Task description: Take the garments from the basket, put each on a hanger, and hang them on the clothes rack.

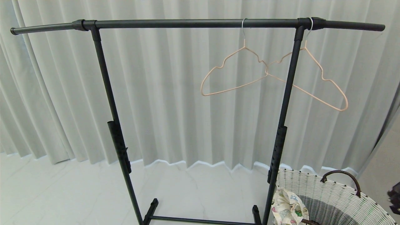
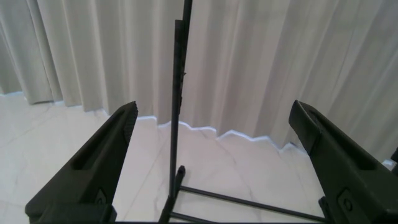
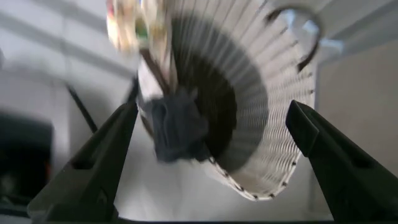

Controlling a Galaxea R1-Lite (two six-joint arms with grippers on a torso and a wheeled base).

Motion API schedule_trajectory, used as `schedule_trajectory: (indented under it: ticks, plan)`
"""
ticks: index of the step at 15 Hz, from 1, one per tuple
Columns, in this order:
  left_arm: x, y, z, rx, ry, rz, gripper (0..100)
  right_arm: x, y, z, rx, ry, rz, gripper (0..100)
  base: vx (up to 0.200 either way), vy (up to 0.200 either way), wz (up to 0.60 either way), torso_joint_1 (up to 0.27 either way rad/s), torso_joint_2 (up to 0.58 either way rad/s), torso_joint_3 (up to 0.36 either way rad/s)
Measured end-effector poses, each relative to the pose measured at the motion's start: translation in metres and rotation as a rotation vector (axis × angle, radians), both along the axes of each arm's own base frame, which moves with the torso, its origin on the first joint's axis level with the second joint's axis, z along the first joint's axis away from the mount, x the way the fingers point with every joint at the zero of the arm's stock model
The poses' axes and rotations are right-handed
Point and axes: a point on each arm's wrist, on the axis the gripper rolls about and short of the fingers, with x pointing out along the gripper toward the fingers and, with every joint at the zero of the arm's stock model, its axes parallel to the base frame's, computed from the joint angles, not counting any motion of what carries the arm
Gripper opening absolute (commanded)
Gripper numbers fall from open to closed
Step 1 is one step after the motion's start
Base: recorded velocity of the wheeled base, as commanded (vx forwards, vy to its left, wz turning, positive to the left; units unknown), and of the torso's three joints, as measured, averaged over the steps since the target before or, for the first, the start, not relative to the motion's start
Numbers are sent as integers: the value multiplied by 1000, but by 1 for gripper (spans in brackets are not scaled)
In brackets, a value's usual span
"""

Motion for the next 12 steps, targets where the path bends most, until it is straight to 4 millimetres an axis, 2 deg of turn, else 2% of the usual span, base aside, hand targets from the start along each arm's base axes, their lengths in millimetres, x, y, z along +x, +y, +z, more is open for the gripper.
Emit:
schedule_trajectory:
  ticks: [2,5,7,12]
  plan:
    - [0,0,0,0,0,0,100,22,0,-22,-83,123,31,100,0,0,0,0,0,0]
    - [0,0,0,0,0,0,100,42,0,-48,-137,243,41,100,0,0,0,0,0,0]
    - [0,0,0,0,0,0,100,48,0,-60,-150,309,40,100,0,0,0,0,0,0]
    - [0,0,0,0,0,0,100,68,-1,-77,-192,341,4,100,0,0,0,0,0,0]
